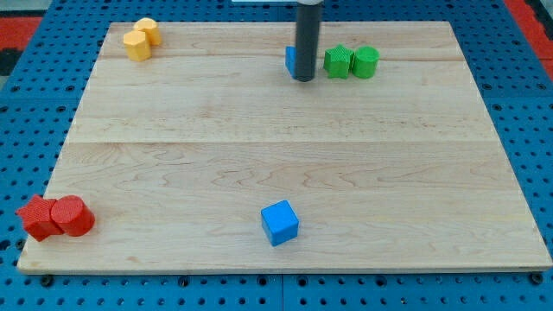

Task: Slide blue cube to the top centre

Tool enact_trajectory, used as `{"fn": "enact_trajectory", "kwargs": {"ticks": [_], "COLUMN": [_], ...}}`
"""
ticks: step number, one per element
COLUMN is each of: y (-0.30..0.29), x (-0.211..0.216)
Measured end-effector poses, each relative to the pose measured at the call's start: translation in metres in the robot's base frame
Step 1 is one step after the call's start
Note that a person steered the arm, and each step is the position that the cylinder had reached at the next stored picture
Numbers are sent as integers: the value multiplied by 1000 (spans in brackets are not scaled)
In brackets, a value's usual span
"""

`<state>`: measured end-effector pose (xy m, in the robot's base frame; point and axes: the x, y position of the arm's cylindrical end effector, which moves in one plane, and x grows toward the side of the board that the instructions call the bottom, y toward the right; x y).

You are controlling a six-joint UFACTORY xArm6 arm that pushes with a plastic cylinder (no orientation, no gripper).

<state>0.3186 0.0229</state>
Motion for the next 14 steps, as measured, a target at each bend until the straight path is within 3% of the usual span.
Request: {"fn": "enact_trajectory", "kwargs": {"ticks": [2,3,4,6,7,8,9,10,11,12,13,14], "y": [-4,29,65,28,-9,-45,-92,-104,-152,-154,-148,-167], "x": [15,69,164,291,285,222,190,190,165,144,134,186]}}
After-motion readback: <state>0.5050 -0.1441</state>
